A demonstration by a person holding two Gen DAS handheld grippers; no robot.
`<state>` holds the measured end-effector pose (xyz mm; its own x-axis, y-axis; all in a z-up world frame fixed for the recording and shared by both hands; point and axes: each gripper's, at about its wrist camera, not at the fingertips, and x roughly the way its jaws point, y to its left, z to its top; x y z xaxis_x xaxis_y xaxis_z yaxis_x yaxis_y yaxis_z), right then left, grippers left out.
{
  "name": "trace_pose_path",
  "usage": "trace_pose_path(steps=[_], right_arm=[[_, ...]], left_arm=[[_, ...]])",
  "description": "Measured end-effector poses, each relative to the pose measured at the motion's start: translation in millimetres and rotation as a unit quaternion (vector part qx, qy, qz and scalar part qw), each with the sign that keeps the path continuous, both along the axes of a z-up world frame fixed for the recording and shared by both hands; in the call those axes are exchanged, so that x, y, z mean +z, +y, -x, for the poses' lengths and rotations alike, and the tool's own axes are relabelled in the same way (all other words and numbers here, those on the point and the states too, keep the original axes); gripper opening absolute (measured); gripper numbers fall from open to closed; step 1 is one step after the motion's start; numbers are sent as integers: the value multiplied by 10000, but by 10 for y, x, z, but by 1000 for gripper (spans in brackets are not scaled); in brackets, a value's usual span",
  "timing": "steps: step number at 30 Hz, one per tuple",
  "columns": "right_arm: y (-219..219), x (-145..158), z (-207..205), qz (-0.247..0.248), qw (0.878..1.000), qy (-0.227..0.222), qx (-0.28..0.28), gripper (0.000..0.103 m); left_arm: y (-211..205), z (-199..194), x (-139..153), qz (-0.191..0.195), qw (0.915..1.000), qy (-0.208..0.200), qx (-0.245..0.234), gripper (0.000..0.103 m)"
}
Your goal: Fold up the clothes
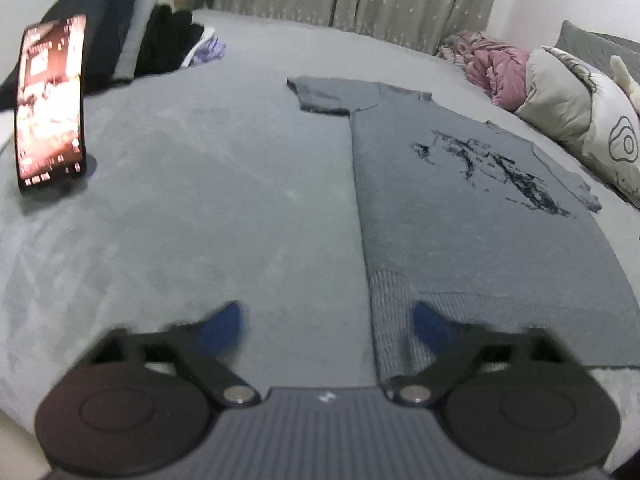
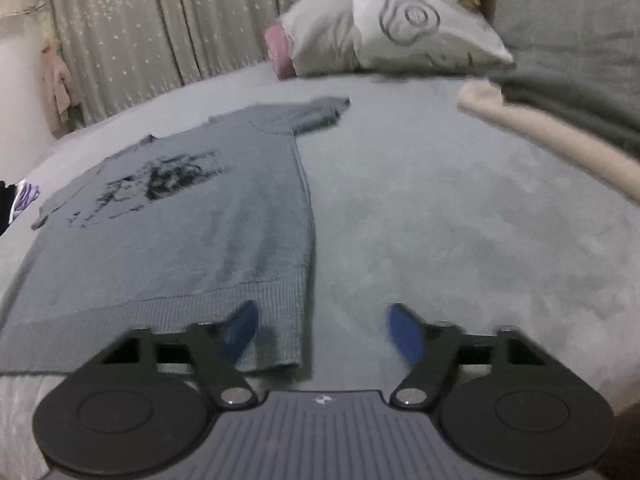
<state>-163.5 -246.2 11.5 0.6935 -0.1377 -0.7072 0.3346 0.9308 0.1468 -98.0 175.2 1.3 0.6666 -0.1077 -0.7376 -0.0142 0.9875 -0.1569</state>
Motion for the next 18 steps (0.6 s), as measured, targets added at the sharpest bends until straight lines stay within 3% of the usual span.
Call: trace_pose_path(steps=[1,2,4,6,8,10,12,13,15,18], right_arm=[[4,2,-4,11,9999,-42,99,10],[9,4,-9,21,9998,-84,198,1],[-23,10,25,114,9999,-32,99,0],[-59,-49,47,485,9985,218,-117,0],[-78,-9,62,473,9987,57,-160,0],[-96,33,78,456,9987,-110,-201,0],[-90,64,92,442,9985,-233,-209,1],[-40,139,56,414,9975,-565,-50,1],[105,183,-66,480,9949,-863,227,1],[402,135,-295,556,9903,-1063,703,2]], left_arm=[[-27,2,-17,-220,9998,-23,11,27],[-43,11,-19,-380,9993,-57,-21,17],[-49,17,-35,-635,9980,2,15,9],[-93,24,-71,-1146,9934,23,85,9],[-139,25,-57,-1419,9897,-33,182,11],[-117,30,55,-1318,9899,-325,400,15],[-118,44,208,-969,9908,-840,435,24],[-171,27,302,-638,9906,-1177,278,26],[-356,-81,345,-257,9905,-1337,-191,27],[-722,-292,228,-188,9904,-1188,-687,27]])
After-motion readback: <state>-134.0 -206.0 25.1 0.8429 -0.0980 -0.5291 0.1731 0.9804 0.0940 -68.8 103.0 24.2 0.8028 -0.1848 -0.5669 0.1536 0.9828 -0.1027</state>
